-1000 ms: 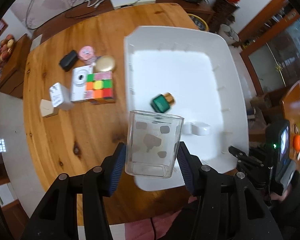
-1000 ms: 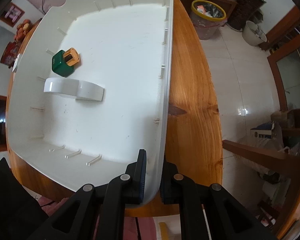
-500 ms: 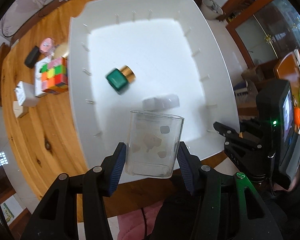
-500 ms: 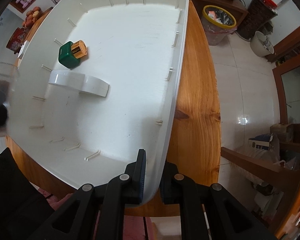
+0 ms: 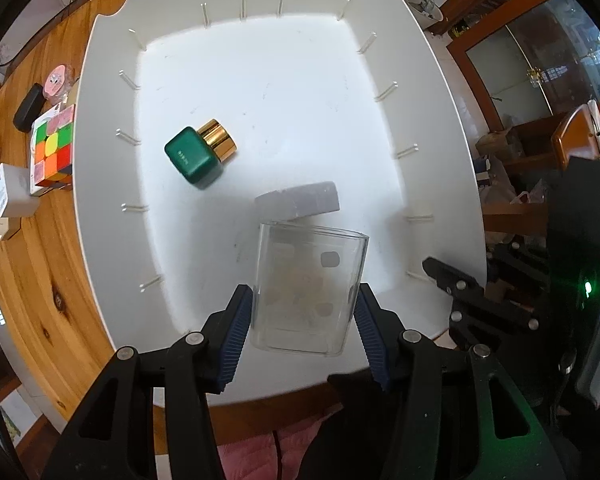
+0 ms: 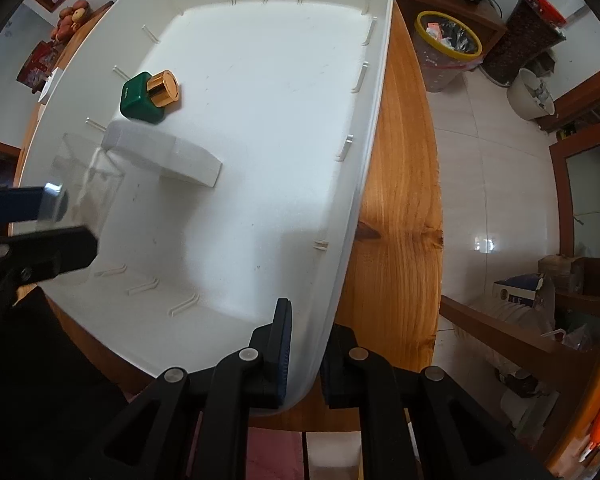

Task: Organize rigid objects
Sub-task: 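Carry the clear box into the white tray and open the left gripper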

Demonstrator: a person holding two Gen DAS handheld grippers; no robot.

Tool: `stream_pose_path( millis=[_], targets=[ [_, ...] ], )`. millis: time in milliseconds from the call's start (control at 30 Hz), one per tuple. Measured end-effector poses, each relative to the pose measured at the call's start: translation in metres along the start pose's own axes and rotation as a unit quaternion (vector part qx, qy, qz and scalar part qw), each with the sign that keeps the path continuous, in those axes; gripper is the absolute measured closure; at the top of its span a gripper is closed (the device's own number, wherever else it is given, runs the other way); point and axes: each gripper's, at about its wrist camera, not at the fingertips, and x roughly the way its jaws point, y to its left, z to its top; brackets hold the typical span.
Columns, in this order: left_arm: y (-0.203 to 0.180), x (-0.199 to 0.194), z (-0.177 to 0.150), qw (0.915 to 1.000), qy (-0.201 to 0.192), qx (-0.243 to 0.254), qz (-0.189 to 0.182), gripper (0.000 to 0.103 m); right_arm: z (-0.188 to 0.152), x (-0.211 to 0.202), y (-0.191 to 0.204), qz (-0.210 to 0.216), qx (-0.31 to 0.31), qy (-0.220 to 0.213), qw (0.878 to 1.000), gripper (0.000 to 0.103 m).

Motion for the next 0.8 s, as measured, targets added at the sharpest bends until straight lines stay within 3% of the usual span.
stream_pose_path(
  millis=[467,533,800],
  targets=[
    [0.01,-0.007,0.007,0.9994,-0.031,-0.009,-0.012,0.044,0.009,0.004,0.002,-0.002,0.002,0.019,1.0,0.091],
    [0.012,-0.01,0.007,0.999,-0.042,-0.008,-0.015,0.037,0.009,0.005,0.002,-0.003,0.003,0.019,1.0,0.091],
    [0.023,-0.03,0.003,0.9956,-0.09,-0.01,-0.025,0.036,0.007,0.005,0.003,-0.009,0.009,0.018,1.0,0.091]
  ],
)
